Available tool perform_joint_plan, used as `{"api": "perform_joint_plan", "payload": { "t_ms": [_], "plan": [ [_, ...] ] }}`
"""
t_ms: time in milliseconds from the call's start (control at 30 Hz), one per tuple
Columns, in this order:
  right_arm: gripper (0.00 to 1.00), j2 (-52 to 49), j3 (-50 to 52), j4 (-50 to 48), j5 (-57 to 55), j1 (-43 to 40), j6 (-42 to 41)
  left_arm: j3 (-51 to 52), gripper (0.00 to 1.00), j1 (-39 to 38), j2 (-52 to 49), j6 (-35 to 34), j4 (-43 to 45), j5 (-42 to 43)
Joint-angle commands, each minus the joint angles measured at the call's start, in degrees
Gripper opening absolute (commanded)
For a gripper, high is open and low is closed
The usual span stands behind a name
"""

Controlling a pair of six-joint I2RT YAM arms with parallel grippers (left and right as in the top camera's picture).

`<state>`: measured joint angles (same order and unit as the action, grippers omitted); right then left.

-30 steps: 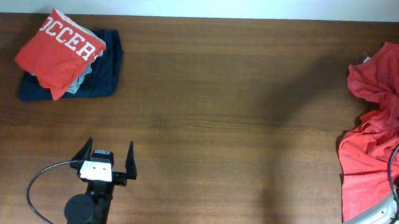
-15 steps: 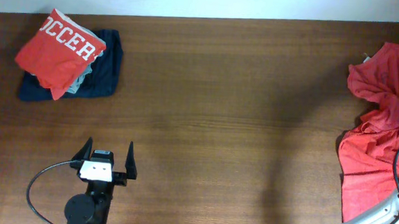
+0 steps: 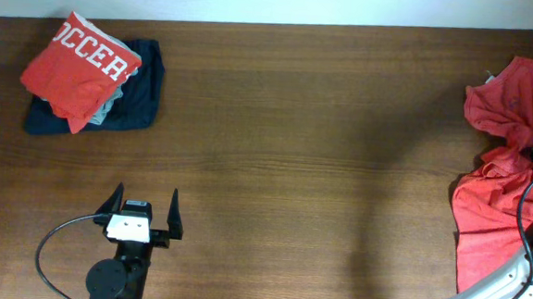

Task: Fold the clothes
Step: 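Reach the right gripper to the crumpled orange t-shirt and grasp it, then drag the orange t-shirt leftward across the table with the right gripper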

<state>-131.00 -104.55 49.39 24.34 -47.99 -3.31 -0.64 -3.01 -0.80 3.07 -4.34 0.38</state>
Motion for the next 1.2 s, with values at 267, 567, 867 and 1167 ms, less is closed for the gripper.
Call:
{"api": "perform_joint_plan", "payload": {
  "t_ms": [267,567,867,1167],
  "plan": [
    [0.04,0.4,0.2,-0.2,0.5,0.3,-0.2,0.1,0.99,-0.2,0.3,0.9,-0.4,-0.2],
    [0.04,6.2,-4.8,4.0,0.8,4.1,0.0,0.1,0.99,-0.2,0.3,0.9,-0.4,-0.2],
    [0.04,9.8,-7.4,7.1,0.7,19.1,0.0,0.1,0.99,-0.2,0.3,0.9,-0.4,-0.2],
    [0.04,8.6,-6.6,5.5,0.3,41.7,-0.2,0.1,0.99,-0.2,0.3,0.9,-0.4,-0.2]
  ]
}}
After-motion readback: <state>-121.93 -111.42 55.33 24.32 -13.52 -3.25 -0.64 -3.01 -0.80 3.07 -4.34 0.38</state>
